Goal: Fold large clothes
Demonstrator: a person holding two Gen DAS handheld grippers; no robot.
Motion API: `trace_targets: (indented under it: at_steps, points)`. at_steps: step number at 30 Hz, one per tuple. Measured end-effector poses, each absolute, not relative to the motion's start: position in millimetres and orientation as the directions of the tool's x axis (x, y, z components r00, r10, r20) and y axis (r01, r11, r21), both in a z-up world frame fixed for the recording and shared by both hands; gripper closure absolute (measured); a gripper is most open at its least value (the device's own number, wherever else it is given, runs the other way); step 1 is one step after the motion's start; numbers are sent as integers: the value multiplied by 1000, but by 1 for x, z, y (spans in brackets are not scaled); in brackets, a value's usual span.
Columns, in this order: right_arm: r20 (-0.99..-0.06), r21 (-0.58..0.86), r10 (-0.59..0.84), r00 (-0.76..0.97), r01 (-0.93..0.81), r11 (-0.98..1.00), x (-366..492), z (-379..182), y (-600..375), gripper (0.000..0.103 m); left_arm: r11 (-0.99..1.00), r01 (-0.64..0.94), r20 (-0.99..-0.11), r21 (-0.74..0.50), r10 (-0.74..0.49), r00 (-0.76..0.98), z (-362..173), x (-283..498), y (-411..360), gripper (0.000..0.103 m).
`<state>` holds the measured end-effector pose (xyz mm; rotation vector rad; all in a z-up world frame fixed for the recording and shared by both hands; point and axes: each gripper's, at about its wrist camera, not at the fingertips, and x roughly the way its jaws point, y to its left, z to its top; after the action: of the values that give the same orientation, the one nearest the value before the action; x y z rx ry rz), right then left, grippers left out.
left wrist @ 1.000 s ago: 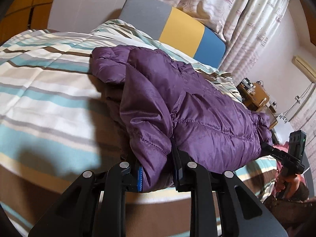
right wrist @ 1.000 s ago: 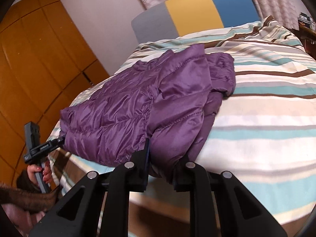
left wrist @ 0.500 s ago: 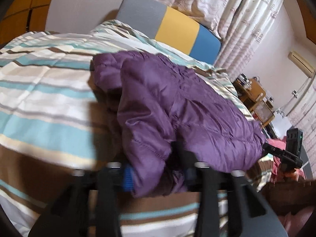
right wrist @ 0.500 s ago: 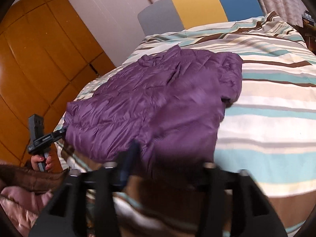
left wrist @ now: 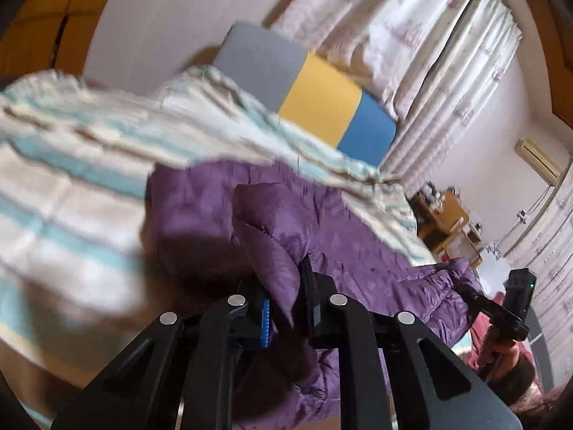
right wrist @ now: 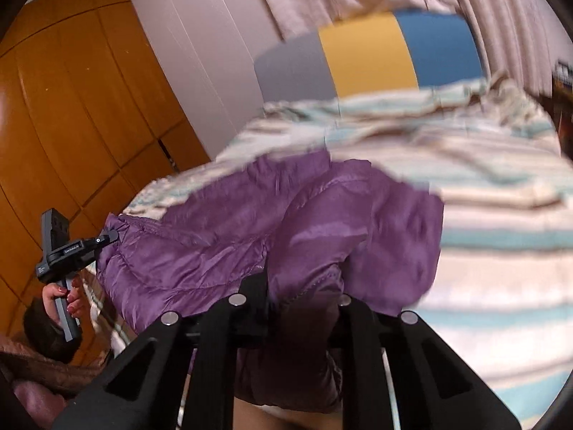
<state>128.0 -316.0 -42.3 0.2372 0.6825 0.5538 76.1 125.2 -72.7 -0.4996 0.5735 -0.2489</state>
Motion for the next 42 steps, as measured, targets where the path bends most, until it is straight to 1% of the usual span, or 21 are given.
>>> trace_targets:
  at_steps: [3, 7, 8, 11, 15, 20, 26, 31, 36, 40, 42]
  points:
    - [-491, 358, 540, 684, -406, 841, 144, -23, -314, 90, 859, 89, -399, -504, -323, 858, -53, 89, 126, 94]
    - [-456, 353, 502, 735, -369, 860, 172, -15, -305, 90, 870, 58, -354, -490, -260, 898, -40, 112, 123, 94]
    - [-451, 354, 492, 745, -357, 865, 178, -16, -304, 90, 881, 33, -346, -472, -219, 912, -37, 121, 122, 94]
    - [-441, 340, 438, 784, -306, 889, 202, -17, -298, 90, 905, -41, -343, -424, -119, 932, -37, 142, 120, 94]
    - [-440, 332, 375, 816, -240, 912, 231, -28, -291, 90, 888, -120, -350, -445, -48, 936, -46, 172, 125, 94]
    - [-454, 311, 312, 835, -180, 933, 265, -46, -287, 90, 886, -189, -378, -425, 16, 926, -64, 203, 125, 94]
    - [-484, 171, 214, 848, -149, 974, 297, -77, -269, 90, 887, -227, -417, -402, 44, 908, -82, 231, 120, 94]
    - [-508, 163, 185, 841, -117, 980, 322, -96, -266, 90, 895, -256, -410, -364, 92, 907, -92, 247, 117, 94]
    - [-558, 165, 163, 814, -84, 983, 348, -116, -265, 89, 903, -288, -438, -317, 130, 889, -105, 266, 111, 94]
    - [-616, 152, 144, 774, -62, 986, 367, -132, -263, 89, 895, -309, -492, -321, 121, 862, -120, 283, 114, 94]
    - [-664, 142, 135, 735, -54, 988, 377, -142, -260, 86, 884, -327, -557, -334, 94, 825, -132, 296, 120, 94]
